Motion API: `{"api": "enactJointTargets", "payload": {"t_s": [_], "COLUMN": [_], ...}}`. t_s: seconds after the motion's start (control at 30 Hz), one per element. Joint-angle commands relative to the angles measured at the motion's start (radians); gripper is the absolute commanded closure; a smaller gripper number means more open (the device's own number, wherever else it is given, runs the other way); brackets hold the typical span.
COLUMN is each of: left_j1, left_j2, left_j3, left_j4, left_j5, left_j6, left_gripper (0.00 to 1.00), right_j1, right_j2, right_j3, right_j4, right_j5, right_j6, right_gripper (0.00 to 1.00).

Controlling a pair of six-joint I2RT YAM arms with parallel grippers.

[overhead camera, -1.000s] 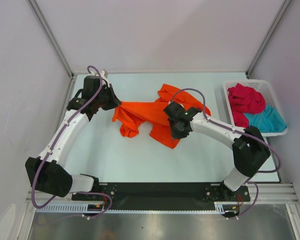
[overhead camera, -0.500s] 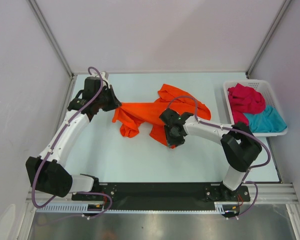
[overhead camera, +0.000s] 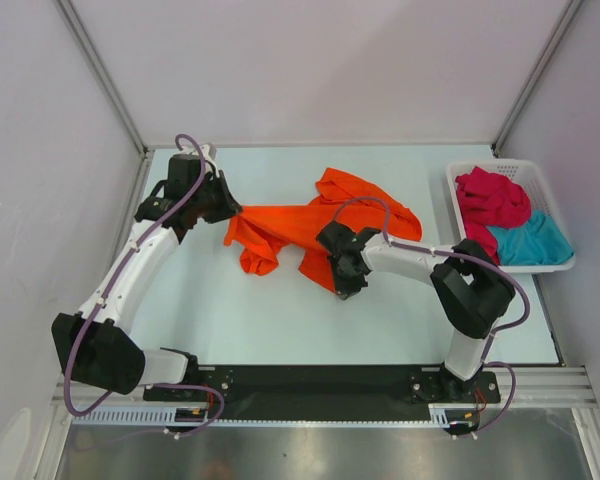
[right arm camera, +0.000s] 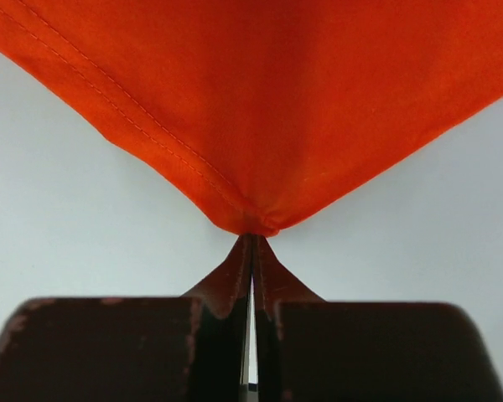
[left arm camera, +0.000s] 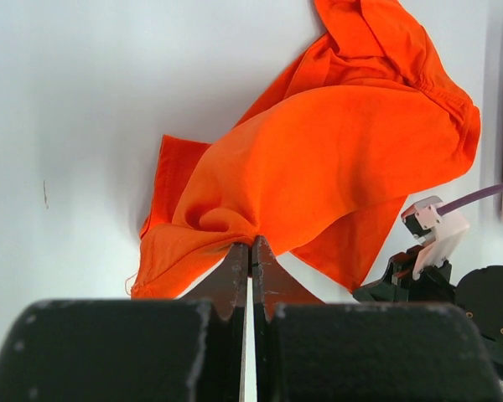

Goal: Fold and stack the t-shirts

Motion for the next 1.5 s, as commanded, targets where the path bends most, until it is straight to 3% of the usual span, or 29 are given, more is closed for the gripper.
{"api": "enactJointTargets", "payload": {"t_s": [0.0, 0.4, 0.43, 0.5, 0.53, 0.63, 0.73, 0.97, 1.13, 1.33, 1.47], "left_j1": [0.014, 0.026, 0.026, 0.026, 0.028, 0.026, 0.028, 0.028, 0.034, 0.086, 0.100], "left_j2": [0.003, 0.019, 0.033, 0.042, 0.047, 0.046, 0.044, 0.052, 0.082, 0.059, 0.036], "left_j3": [0.001, -0.030, -0.038, -0.054, -0.061, -0.084, -0.104, -0.185, -0.225, -0.323, -0.367], "left_j4": [0.027, 0.041, 0.043, 0.055, 0.058, 0.064, 0.060, 0.037, 0.009, 0.134, 0.207], "left_j5": [0.006, 0.048, 0.063, 0.088, 0.091, 0.077, 0.045, -0.030, -0.182, -0.089, -0.110], "left_j6": [0.028, 0.043, 0.043, 0.042, 0.043, 0.042, 0.039, -0.007, -0.053, -0.218, -0.294], "left_gripper": [1.00, 0.98, 0.83, 0.66, 0.49, 0.21, 0.09, 0.01, 0.00, 0.03, 0.05], "right_j1": [0.006, -0.011, -0.017, -0.019, -0.022, -0.027, -0.036, -0.056, -0.088, -0.132, -0.160], "right_j2": [0.001, -0.125, -0.130, -0.137, -0.142, -0.157, -0.169, -0.197, -0.235, -0.278, -0.314], "right_j3": [-0.006, 0.076, 0.084, 0.101, 0.106, 0.104, 0.103, 0.107, 0.109, 0.096, 0.075], "right_j4": [0.018, -0.076, -0.085, -0.110, -0.114, -0.127, -0.136, -0.159, -0.173, -0.185, -0.186], "right_j5": [0.002, 0.132, 0.137, 0.152, 0.157, 0.166, 0.170, 0.195, 0.206, 0.212, 0.209], "right_j6": [-0.007, -0.033, -0.036, -0.041, -0.041, -0.043, -0.044, -0.049, -0.064, -0.085, -0.098], "right_gripper": [1.00, 1.00, 1.00, 1.00, 1.00, 1.00, 1.00, 1.00, 1.00, 1.00, 1.00]}}
